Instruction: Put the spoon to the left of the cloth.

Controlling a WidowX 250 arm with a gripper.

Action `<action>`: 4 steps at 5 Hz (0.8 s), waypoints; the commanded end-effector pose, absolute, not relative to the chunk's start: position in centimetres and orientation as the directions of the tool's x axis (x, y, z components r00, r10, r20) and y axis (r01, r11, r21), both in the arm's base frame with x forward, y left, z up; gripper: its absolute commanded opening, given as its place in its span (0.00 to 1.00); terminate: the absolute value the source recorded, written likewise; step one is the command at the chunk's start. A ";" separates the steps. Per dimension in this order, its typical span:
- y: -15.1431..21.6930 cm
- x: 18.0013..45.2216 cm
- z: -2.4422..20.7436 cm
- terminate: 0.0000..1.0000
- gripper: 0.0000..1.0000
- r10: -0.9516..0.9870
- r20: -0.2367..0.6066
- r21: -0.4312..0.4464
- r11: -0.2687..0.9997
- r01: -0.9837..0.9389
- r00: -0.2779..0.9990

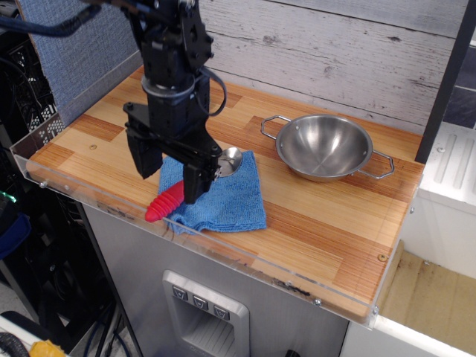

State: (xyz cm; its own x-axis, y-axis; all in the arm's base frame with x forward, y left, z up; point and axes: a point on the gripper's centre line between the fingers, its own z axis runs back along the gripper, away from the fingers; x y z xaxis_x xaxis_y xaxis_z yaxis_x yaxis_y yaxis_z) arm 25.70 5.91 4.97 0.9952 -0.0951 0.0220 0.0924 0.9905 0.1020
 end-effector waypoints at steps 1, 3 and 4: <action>6.8 27.4 4.7 0.00 1.00 -0.074 0.039 0.125 0.990 0.069 0.996; 6.3 27.5 3.8 0.00 1.00 -0.081 0.009 0.125 0.989 0.080 0.997; 6.3 27.5 3.7 0.00 1.00 -0.083 0.004 0.125 0.989 0.081 0.997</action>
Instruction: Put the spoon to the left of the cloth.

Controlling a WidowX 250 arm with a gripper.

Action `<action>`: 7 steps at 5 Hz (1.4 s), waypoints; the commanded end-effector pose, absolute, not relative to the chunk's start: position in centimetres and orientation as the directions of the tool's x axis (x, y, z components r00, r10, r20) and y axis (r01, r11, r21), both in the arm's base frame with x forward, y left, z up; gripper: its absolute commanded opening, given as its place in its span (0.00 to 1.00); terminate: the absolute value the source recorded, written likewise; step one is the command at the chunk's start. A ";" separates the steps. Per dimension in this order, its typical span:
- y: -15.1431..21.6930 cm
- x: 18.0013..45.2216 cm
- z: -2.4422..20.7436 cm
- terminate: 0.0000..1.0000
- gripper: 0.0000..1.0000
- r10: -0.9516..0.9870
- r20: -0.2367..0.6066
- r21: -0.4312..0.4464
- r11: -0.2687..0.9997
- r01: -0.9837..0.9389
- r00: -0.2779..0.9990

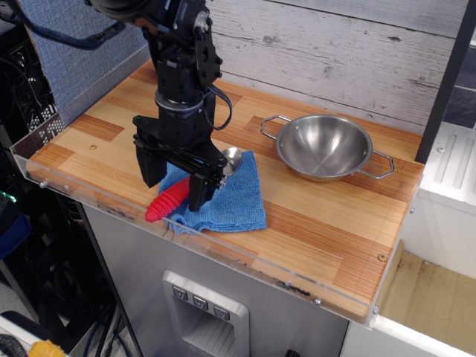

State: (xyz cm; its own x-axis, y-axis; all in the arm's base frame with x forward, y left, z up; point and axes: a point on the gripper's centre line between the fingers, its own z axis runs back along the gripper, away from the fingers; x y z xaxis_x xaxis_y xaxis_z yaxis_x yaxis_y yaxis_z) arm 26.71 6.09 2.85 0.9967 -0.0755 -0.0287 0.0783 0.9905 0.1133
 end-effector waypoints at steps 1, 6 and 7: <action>6.2 27.5 3.5 0.00 0.00 -0.090 -0.003 0.127 0.988 0.089 0.996; 8.5 29.3 9.9 0.00 0.00 -0.050 0.143 0.093 0.995 0.037 0.988; 11.7 29.4 10.7 0.00 0.00 -0.005 0.143 0.094 0.995 -0.008 0.990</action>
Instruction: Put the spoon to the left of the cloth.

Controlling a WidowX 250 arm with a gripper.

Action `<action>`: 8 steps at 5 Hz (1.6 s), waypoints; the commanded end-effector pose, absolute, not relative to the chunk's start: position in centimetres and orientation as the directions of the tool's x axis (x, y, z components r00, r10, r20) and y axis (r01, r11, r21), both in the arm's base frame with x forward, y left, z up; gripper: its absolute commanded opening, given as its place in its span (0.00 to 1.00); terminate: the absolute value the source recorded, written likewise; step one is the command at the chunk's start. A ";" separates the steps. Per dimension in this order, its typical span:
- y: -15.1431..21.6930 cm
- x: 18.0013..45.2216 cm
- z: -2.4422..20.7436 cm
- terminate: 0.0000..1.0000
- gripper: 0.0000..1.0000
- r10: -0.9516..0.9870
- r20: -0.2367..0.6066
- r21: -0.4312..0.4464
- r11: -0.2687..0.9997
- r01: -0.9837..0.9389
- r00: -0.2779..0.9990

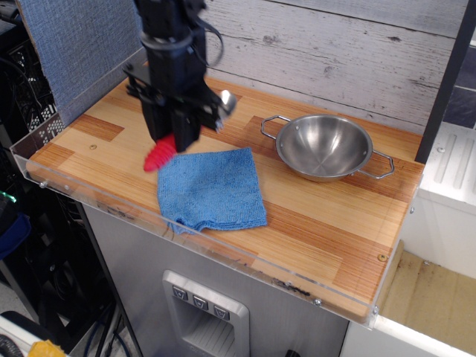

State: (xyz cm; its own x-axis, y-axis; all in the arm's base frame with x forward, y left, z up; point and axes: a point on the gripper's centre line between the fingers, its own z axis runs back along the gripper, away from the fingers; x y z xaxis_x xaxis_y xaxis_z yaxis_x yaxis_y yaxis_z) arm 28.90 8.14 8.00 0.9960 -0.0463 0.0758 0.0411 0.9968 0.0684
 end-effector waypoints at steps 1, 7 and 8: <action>15.2 29.8 10.6 0.00 0.00 -0.002 0.102 0.089 0.996 -0.007 0.995; 22.5 30.7 4.3 0.00 0.00 0.079 -0.065 0.119 0.990 -0.071 0.995; 21.8 30.9 2.9 0.00 0.00 0.061 -0.104 0.100 0.994 -0.051 0.993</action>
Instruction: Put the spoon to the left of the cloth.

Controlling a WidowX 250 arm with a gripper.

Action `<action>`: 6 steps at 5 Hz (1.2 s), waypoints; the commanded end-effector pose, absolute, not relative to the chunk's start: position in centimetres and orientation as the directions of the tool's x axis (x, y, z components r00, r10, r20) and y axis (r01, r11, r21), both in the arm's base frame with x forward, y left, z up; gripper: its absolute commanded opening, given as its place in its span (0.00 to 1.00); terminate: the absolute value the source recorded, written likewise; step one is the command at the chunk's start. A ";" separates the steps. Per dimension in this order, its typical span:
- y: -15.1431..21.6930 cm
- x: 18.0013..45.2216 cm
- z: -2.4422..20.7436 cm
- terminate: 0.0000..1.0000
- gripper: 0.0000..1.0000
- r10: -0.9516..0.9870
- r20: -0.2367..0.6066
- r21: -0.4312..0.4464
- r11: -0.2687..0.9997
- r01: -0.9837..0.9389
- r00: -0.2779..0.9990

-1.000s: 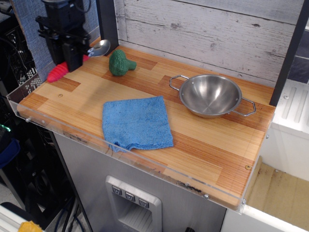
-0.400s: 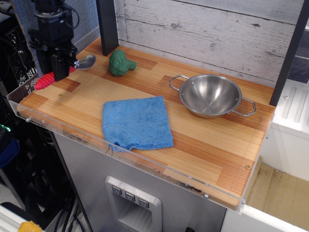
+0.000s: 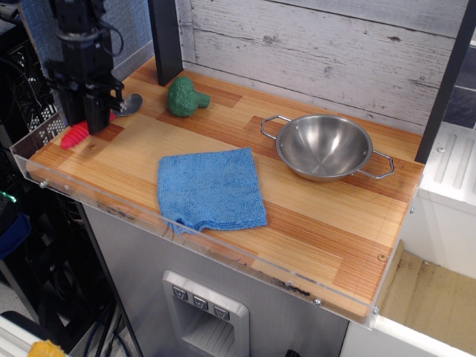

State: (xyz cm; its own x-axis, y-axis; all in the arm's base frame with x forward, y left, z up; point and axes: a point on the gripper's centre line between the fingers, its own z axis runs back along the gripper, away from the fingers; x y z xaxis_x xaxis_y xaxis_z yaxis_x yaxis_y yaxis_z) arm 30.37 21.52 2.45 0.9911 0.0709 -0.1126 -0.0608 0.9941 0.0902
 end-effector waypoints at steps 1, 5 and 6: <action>21.7 31.0 2.2 0.00 0.00 0.064 -0.133 0.086 0.995 -0.053 0.989; 16.8 27.8 14.7 0.00 1.00 -0.004 0.201 0.137 0.990 -0.024 0.980; 14.8 27.9 15.6 0.00 1.00 -0.030 0.187 0.135 0.991 0.004 0.982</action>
State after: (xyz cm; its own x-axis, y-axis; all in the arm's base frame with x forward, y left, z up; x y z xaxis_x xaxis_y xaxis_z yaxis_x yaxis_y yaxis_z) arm 28.35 14.39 14.15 0.9901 -0.0267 0.1377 0.0130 0.9950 0.0995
